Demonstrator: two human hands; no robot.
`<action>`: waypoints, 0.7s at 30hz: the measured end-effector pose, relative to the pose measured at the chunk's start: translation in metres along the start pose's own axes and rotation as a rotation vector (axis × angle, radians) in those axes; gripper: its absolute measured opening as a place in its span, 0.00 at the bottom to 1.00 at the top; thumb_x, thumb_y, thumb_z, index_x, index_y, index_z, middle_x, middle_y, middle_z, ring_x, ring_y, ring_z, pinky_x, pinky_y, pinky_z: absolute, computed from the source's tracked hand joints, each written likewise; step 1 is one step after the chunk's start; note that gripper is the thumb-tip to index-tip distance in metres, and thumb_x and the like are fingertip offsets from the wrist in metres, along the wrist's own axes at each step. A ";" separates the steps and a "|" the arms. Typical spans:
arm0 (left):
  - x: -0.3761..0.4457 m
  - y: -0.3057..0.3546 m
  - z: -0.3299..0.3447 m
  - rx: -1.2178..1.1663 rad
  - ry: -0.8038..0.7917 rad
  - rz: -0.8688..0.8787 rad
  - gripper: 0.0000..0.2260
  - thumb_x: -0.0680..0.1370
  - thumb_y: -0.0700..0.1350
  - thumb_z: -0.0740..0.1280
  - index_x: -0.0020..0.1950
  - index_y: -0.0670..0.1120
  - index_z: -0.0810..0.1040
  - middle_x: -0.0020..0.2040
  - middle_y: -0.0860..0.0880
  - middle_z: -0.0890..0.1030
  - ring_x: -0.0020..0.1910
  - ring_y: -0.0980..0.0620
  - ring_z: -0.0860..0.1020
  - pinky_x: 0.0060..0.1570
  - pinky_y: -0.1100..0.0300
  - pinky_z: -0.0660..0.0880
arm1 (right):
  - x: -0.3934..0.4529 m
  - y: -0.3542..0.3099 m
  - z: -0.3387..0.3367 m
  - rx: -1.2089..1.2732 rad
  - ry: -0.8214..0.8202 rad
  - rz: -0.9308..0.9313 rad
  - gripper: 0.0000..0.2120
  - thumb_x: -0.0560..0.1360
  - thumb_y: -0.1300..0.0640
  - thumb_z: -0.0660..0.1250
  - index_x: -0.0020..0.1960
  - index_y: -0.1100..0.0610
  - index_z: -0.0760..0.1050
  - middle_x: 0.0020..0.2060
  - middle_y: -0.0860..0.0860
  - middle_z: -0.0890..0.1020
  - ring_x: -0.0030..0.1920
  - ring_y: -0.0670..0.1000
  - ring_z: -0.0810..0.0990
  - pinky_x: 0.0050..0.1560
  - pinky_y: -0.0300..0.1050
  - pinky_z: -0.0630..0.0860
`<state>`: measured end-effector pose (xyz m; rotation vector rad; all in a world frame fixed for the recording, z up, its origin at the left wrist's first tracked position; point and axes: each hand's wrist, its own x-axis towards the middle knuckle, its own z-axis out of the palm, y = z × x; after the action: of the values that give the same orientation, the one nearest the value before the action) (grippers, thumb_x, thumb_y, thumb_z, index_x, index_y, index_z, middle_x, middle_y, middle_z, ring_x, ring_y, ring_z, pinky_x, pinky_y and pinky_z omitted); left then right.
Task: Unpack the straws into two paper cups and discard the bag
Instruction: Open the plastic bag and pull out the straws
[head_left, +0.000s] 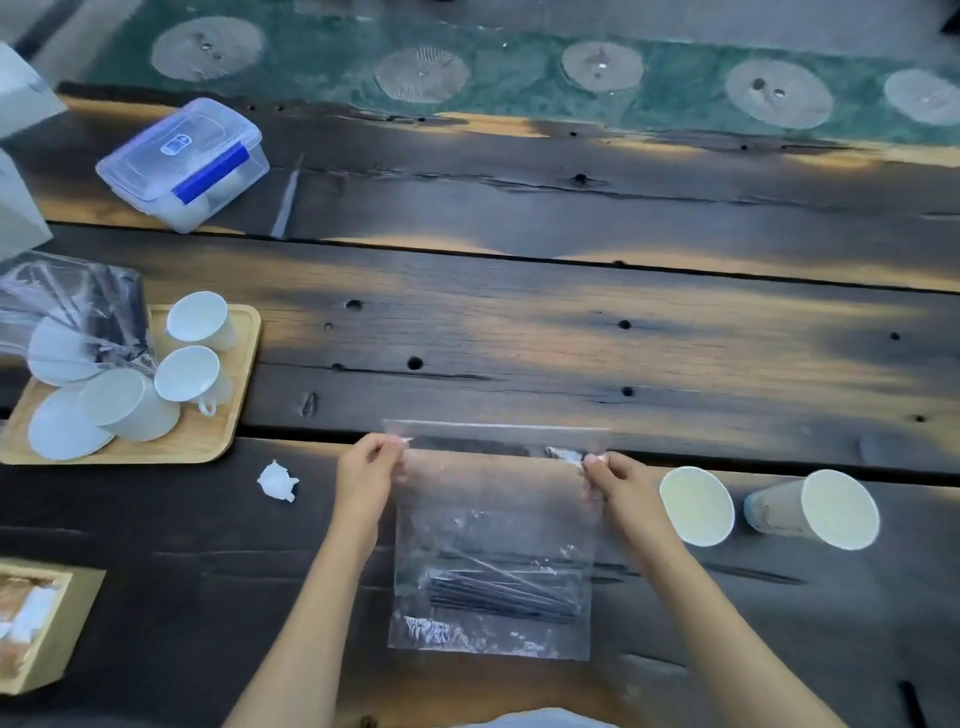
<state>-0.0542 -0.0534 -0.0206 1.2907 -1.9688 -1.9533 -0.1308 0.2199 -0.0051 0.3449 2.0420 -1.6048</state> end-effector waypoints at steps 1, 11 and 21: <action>-0.010 0.001 -0.003 -0.031 -0.016 0.019 0.07 0.79 0.37 0.64 0.43 0.38 0.80 0.39 0.43 0.78 0.39 0.48 0.75 0.37 0.61 0.74 | -0.010 0.000 -0.006 0.024 -0.002 0.001 0.14 0.79 0.57 0.64 0.35 0.58 0.71 0.30 0.53 0.73 0.31 0.49 0.71 0.29 0.36 0.68; -0.103 0.008 -0.003 -0.225 -0.177 0.083 0.09 0.81 0.35 0.61 0.42 0.37 0.77 0.37 0.43 0.82 0.37 0.47 0.78 0.38 0.58 0.76 | -0.096 -0.002 -0.055 -0.109 0.248 -0.129 0.05 0.76 0.62 0.67 0.52 0.57 0.75 0.45 0.53 0.81 0.44 0.52 0.80 0.42 0.44 0.74; -0.158 0.030 0.020 -0.049 -0.395 0.359 0.09 0.80 0.37 0.64 0.44 0.33 0.78 0.37 0.46 0.81 0.37 0.54 0.77 0.41 0.62 0.75 | -0.123 -0.056 0.000 -0.761 -0.174 -1.006 0.11 0.77 0.55 0.66 0.58 0.56 0.76 0.60 0.52 0.77 0.61 0.51 0.75 0.61 0.45 0.69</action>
<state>0.0204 0.0516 0.0779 0.5120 -2.1093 -2.1650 -0.0556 0.2185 0.1076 -1.2008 2.6257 -1.0440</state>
